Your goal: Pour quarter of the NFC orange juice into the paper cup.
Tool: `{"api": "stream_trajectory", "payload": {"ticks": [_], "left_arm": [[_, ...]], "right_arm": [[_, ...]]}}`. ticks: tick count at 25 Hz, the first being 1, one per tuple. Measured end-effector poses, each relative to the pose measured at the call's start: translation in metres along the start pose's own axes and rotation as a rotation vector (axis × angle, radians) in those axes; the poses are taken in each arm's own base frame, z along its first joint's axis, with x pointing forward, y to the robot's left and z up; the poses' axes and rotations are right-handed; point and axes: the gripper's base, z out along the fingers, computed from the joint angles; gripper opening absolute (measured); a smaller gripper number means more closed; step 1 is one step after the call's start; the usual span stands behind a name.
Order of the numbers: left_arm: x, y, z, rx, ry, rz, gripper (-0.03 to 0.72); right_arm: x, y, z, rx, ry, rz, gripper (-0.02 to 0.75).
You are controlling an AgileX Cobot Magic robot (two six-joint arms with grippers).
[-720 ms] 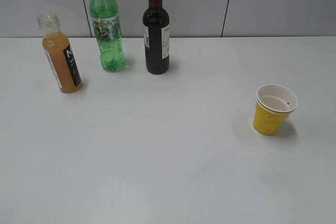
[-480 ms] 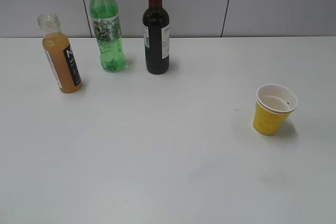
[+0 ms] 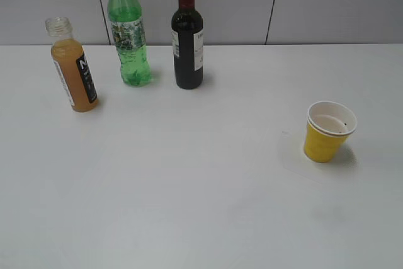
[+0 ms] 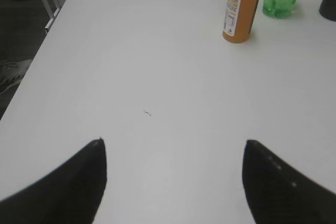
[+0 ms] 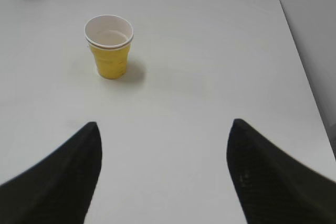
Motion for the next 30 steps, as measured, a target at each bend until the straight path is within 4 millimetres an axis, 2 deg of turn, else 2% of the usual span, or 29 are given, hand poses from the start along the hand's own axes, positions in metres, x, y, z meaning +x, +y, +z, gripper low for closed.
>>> {"api": "stream_trajectory", "payload": {"ticks": [30], "left_arm": [[0.0000,0.0000,0.0000,0.000,0.000,0.000,0.588]], "right_arm": [[-0.0001,0.0007,0.0000,-0.008,-0.001,0.005,0.590]]}}
